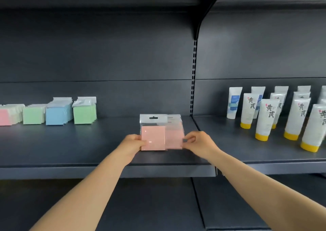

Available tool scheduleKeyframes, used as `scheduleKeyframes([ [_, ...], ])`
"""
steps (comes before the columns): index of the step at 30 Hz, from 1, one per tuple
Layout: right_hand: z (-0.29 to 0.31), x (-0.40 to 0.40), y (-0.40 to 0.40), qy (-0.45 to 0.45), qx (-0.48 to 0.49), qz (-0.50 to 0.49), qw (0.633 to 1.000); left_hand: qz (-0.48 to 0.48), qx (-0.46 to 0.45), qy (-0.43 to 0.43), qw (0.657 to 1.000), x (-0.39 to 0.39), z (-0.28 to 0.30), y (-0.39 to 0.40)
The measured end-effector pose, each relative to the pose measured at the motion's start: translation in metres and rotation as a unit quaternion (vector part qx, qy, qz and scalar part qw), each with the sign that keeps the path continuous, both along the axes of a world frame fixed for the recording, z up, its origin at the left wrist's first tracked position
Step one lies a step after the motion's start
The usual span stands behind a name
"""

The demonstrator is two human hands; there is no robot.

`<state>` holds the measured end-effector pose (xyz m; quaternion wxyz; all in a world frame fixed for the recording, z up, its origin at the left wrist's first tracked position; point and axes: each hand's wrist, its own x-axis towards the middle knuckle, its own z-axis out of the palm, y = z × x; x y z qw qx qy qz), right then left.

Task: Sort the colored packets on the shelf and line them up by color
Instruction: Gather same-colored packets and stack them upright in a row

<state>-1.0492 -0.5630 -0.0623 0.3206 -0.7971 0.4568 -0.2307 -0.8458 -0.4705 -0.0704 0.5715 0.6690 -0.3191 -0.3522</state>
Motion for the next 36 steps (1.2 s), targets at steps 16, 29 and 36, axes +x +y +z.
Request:
scheduleKeyframes([
  [16,-0.014,0.05,-0.024,-0.011,0.073,-0.063,0.995,0.059,-0.127,0.094,0.986,0.024,-0.012,-0.001],
  [29,-0.001,0.063,-0.004,-0.297,0.195,-0.013,0.935,0.074,-0.124,0.15,0.978,0.033,-0.012,-0.003],
  [36,-0.002,0.144,0.014,-0.266,0.131,-0.038,0.954,-0.015,-0.18,0.218,0.959,0.074,0.001,0.007],
])
